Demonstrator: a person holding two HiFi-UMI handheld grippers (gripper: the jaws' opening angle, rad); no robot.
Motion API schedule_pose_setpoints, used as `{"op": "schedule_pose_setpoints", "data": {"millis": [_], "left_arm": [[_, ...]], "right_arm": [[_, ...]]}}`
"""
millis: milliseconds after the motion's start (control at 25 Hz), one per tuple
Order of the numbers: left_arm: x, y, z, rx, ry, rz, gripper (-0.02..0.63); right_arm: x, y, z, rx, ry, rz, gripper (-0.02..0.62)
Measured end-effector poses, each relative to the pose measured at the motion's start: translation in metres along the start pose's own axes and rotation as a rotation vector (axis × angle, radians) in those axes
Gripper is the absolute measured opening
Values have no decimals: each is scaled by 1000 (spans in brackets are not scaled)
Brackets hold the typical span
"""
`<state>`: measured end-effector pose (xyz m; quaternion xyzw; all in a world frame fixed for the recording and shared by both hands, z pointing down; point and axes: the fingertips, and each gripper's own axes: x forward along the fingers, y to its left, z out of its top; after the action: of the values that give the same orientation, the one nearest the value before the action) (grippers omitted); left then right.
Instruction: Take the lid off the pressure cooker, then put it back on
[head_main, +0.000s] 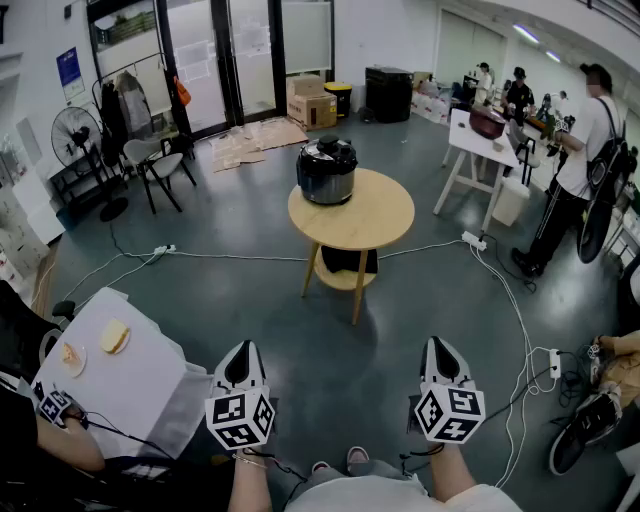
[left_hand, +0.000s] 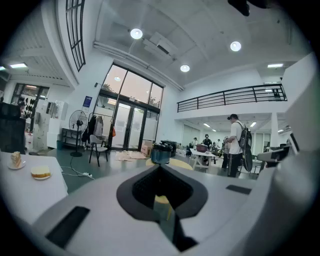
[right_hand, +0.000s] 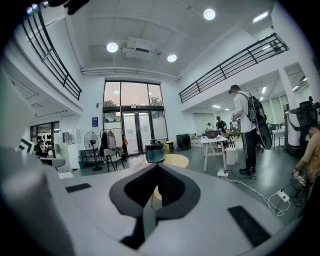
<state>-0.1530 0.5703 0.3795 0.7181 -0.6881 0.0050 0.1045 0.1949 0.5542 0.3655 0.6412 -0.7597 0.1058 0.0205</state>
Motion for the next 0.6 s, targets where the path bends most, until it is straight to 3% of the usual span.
{"op": "schedule_pose_setpoints", "data": {"millis": [600], "left_arm": [[1, 3, -4, -3, 7, 13, -11]], "right_arm": [[13, 11, -4, 30, 29, 50, 2]]}}
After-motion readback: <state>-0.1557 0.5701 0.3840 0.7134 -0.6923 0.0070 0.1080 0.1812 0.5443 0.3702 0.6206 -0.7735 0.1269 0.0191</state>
